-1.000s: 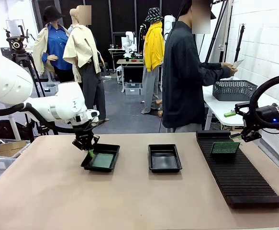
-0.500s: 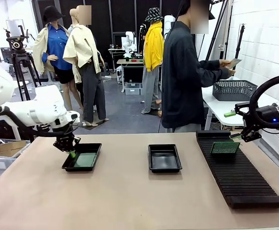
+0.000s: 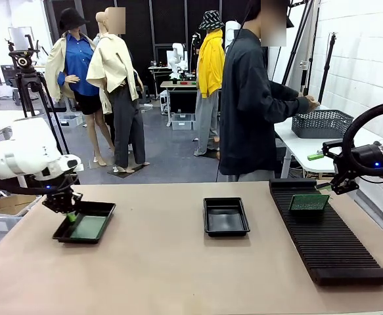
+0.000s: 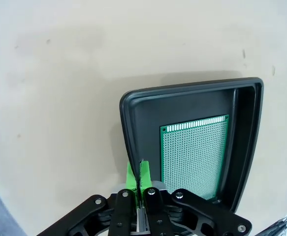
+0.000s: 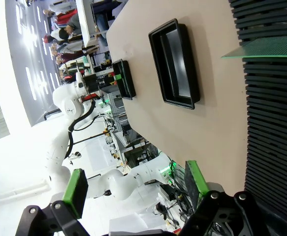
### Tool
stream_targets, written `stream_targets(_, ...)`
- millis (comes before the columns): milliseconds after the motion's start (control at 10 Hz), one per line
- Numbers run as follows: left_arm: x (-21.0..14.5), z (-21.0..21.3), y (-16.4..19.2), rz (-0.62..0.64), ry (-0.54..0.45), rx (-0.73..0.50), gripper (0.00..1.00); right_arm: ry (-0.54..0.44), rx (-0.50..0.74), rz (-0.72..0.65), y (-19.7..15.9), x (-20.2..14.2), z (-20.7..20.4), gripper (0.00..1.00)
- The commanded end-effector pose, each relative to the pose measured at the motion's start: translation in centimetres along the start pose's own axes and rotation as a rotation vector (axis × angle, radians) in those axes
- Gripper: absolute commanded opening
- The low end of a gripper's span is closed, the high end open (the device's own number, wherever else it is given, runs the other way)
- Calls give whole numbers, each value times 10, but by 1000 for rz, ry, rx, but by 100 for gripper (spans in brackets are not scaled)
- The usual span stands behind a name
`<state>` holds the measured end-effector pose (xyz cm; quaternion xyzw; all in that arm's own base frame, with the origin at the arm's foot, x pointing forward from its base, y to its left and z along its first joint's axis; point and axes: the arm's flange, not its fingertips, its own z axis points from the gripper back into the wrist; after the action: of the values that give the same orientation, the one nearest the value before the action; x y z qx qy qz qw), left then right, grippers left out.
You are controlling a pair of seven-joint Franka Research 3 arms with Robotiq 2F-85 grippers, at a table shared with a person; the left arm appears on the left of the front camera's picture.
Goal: Inspect and transfer BCBs to ESD trays.
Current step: Pick up the ESD tray and place it on the left side of the table.
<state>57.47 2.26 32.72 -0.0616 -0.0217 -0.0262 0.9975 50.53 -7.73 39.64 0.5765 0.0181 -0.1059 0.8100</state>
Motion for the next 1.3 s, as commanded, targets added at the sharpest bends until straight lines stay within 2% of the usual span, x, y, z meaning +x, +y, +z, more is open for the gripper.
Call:
stream_targets(0, -6, 13, 23, -17, -10, 33, 0, -2, -21, 4, 0, -3, -2, 100)
stream_targets(300, -1, 17, 76, 6, -4, 86, 0, -2, -21, 4, 0, -3, -2, 100)
stream_targets(700, 13, 14, 138, 48, 49, 40, 0, -2, -21, 4, 0, -3, -2, 100)
stream_targets(1000, 10, 16, 146, 48, 14, -31, 0, -2, -21, 4, 0, -3, -2, 100)
stream_targets(1100, 7, 19, 144, 40, 9, -75, 2, -2, -21, 4, 0, -3, -2, 100)
stream_targets(1200, 3, 22, 143, 33, 11, -113, 19, -2, -21, 4, 0, -3, -2, 100)
